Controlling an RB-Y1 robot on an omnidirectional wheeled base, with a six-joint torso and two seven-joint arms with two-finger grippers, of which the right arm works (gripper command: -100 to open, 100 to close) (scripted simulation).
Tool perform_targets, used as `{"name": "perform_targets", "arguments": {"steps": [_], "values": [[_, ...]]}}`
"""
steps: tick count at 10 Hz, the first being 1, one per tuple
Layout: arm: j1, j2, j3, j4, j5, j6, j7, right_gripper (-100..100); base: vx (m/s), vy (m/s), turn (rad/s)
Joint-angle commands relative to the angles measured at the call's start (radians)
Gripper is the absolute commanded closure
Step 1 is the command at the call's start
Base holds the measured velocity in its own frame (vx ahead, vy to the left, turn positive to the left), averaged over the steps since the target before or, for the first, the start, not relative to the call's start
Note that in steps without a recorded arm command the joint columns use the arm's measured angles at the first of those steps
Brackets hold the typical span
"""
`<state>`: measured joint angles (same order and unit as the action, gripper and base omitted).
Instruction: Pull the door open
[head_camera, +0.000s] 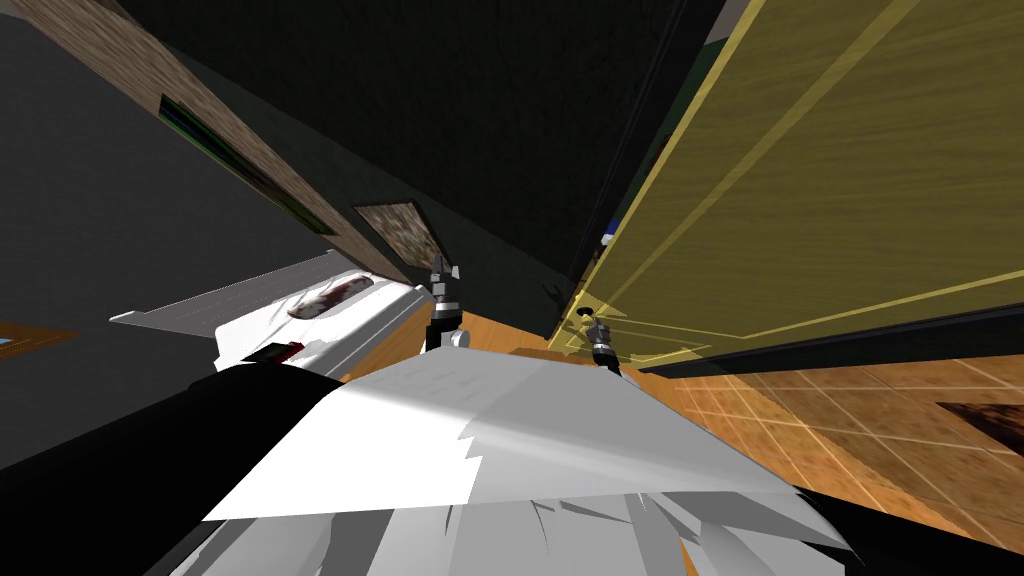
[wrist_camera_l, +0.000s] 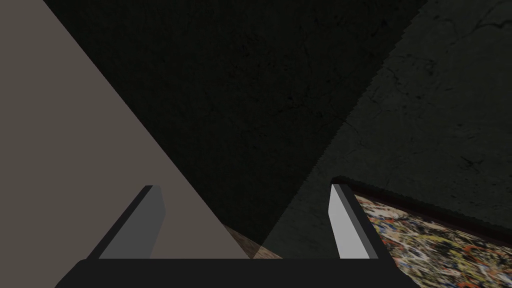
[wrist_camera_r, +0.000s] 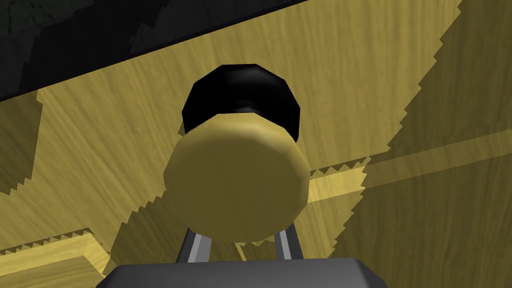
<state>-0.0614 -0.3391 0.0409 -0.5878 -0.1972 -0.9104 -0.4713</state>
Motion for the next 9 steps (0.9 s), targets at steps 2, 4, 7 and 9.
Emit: {"name": "perform_targets", "arguments": {"steps": [2,4,7,9], "values": [[-0.032,0.015,0.016,0.036,0.006,-0.034,-0.022,100,-0.008,-0.005,-0.016],[-0.035,0.015,0.029,0.036,-0.021,-0.029,-0.088,100,-0.032,-0.006,0.083],[-0.035,0.015,0.029,0.051,-0.021,-0.029,-0.105,100,-0.019,-0.010,0.007],[-0.036,0.015,0.035,0.036,-0.034,-0.026,-0.146,100,-0.006,-0.004,0.008]]}}
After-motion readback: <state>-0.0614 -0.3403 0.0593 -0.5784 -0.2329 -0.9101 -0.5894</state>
